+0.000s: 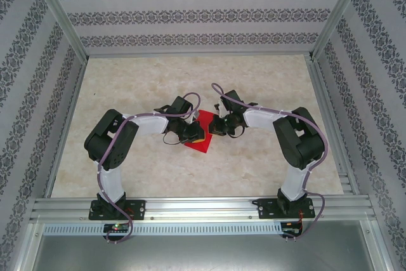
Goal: Fold a paper plane with a square sheet of paper (pick it up from the middle)
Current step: Fold the triangle a second time at the center of the table.
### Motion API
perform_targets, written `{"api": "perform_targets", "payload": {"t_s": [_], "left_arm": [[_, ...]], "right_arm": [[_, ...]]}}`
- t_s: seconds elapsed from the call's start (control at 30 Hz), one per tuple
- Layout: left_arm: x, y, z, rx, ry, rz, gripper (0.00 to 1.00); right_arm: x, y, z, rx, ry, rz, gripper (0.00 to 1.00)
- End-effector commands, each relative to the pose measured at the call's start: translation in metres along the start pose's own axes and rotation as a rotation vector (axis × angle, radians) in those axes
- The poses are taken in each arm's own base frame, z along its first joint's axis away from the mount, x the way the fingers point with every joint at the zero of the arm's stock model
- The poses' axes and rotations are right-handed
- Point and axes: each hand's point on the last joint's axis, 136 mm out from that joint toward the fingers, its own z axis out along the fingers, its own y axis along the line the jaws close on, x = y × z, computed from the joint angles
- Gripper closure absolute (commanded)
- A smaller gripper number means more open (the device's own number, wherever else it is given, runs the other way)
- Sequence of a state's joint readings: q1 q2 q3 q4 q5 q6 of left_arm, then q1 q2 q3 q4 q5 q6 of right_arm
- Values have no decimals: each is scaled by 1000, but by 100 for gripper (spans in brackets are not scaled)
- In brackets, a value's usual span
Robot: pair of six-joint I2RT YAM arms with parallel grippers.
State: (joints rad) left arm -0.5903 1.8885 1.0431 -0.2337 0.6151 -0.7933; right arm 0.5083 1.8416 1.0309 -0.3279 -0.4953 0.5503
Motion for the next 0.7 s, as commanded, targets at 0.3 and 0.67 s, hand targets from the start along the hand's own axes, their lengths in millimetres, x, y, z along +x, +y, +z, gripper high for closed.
{"api": "perform_targets", "payload": {"t_s": [0.3, 0.67], "left_arm": [[5, 3, 3, -28, 13, 20, 89], [7, 11, 6, -51, 23, 2, 89]], "right_arm": [[1, -8, 11, 14, 15, 0, 95], [-2, -8, 13, 16, 18, -1, 95]]}}
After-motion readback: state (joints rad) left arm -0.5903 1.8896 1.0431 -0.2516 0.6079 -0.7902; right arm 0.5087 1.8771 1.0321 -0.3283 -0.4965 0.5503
